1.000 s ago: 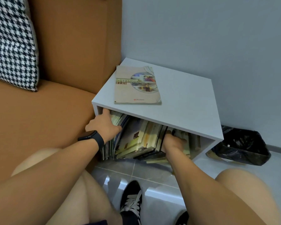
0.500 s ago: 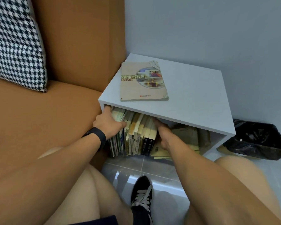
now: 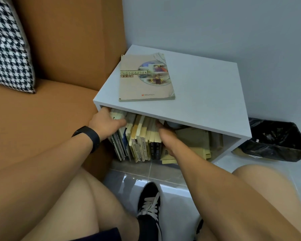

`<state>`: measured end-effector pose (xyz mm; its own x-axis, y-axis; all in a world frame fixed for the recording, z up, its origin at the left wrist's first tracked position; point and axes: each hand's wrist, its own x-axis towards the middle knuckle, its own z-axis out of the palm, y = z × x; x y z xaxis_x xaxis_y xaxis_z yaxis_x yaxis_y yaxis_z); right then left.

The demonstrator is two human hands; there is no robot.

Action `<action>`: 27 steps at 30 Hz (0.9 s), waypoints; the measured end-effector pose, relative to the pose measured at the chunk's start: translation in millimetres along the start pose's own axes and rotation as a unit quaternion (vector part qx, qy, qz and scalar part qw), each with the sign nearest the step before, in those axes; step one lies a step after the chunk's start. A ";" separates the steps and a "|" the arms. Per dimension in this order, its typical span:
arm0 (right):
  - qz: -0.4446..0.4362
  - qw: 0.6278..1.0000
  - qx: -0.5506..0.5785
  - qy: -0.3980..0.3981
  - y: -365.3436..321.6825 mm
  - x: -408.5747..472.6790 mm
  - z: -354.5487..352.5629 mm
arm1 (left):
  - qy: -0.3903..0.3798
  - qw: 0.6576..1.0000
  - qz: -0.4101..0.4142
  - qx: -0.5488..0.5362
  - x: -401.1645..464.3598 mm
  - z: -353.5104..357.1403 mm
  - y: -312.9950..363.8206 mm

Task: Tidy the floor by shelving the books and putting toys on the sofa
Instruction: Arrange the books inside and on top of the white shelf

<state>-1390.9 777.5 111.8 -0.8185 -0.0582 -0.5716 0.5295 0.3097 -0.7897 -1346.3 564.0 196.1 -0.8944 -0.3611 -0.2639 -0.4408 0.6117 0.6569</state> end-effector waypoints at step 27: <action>0.046 0.958 0.283 0.033 45.5 -19.8 -19.7 | -0.089 0.744 0.395 0.532 -39.3 118.3 23.5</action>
<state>-1355.0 811.4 91.5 -0.7655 0.0111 -0.6434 0.6201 -0.2540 -0.7422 -1330.4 675.8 138.3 -0.8597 0.4483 -0.2448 0.5026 0.8280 -0.2487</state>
